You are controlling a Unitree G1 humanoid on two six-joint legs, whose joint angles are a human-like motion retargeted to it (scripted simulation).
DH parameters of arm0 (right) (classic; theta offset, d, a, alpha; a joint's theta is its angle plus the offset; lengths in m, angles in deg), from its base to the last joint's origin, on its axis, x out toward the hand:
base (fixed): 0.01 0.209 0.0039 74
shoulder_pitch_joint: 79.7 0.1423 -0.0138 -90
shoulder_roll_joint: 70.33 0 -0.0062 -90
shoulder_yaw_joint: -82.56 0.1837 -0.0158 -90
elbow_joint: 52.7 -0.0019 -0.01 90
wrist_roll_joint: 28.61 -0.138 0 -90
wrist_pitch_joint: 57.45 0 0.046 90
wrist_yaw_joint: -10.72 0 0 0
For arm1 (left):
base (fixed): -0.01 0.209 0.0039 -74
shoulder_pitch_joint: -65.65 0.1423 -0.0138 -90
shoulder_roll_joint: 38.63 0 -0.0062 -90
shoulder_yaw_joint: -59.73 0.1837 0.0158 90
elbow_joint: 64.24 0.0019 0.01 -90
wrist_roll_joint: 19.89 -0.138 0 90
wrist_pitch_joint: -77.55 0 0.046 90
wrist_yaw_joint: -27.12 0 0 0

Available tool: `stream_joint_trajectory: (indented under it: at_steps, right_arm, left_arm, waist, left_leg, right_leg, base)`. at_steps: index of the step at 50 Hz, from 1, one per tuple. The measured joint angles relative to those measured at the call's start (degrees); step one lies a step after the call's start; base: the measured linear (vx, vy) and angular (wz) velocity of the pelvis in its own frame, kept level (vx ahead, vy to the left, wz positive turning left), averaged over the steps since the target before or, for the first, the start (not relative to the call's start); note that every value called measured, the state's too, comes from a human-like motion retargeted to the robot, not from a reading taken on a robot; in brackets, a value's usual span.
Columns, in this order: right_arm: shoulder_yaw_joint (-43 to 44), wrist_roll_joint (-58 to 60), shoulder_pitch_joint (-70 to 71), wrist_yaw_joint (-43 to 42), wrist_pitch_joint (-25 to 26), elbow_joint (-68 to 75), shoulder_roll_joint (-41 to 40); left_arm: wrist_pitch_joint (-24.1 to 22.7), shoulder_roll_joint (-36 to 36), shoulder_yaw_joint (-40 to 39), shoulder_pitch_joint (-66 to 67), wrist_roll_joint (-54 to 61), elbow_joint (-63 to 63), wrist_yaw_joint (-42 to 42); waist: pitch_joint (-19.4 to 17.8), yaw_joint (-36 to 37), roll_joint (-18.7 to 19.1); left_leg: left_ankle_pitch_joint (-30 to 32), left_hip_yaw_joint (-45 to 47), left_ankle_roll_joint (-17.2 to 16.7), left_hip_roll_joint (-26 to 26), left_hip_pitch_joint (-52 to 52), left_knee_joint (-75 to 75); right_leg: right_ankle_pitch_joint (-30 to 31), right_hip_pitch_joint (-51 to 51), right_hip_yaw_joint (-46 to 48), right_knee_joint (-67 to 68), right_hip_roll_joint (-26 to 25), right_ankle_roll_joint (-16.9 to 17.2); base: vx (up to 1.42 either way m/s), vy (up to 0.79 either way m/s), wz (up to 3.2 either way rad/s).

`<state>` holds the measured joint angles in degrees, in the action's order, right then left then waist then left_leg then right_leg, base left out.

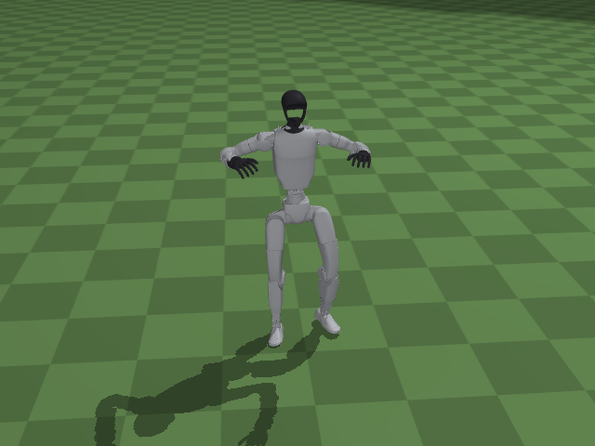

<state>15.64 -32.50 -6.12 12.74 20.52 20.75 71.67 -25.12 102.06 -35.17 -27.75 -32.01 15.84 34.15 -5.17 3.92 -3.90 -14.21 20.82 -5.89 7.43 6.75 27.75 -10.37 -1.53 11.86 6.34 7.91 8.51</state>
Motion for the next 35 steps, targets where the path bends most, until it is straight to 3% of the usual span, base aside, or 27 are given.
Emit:
stream_joint_trajectory:
  at_steps: [3,7,20,25,35]
  right_arm:
    - [2.2,0.6,-0.6,0.7,-0.1,-0.1,1.4]
    - [2.9,0.8,-0.3,1.5,0.0,0.5,2.5]
    - [-1.3,0.2,3.4,2.3,0.4,0.4,2.7]
    - [-0.4,0.0,2.8,2.0,0.4,0.2,2.5]
    - [2.3,0.2,1.0,0.9,-0.2,0.0,3.3]
  left_arm:
    - [-0.1,-0.4,-5.1,3.6,0.8,-1.5,-0.7]
    - [0.0,-0.1,-8.5,6.7,0.6,-2.9,-1.8]
    - [0.1,3.1,-8.0,8.0,1.1,-4.4,-4.9]
    - [0.4,3.2,-8.5,8.4,1.5,-4.6,-5.2]
    - [-0.3,3.8,-9.9,8.9,0.9,-4.6,-3.9]
  waist:
    - [1.0,0.9,1.1]
    - [2.8,-0.2,0.9]
    - [4.9,-1.4,0.2]
    - [5.2,-2.6,0.2]
    - [4.7,-2.0,0.6]
  left_leg:
    - [2.3,1.3,0.4,0.0,-3.3,-12.3]
    - [1.2,2.1,1.4,-0.6,-5.3,-15.0]
    - [-0.1,3.8,0.2,-1.3,-7.8,-18.6]
    - [-0.3,3.0,1.1,-1.9,-7.5,-18.8]
    - [-1.4,3.2,-0.8,-2.0,-7.4,-17.1]
  right_leg:
    - [-1.4,0.7,-0.8,-0.1,-1.5,0.8]
    - [-2.0,2.4,-0.3,-2.8,-1.6,0.5]
    - [-3.3,2.7,-1.4,-3.2,-1.6,-0.2]
    - [-4.1,2.6,-0.6,-2.6,-1.0,-0.4]
    - [-5.0,3.4,-0.8,-3.2,-0.6,-0.8]
  base:
    - [0.23,0.08,-0.38]
    - [0.16,0.08,0.03]
    - [0.07,0.05,-0.09]
    - [0.01,0.02,0.07]
    - [0.0,0.0,0.0]
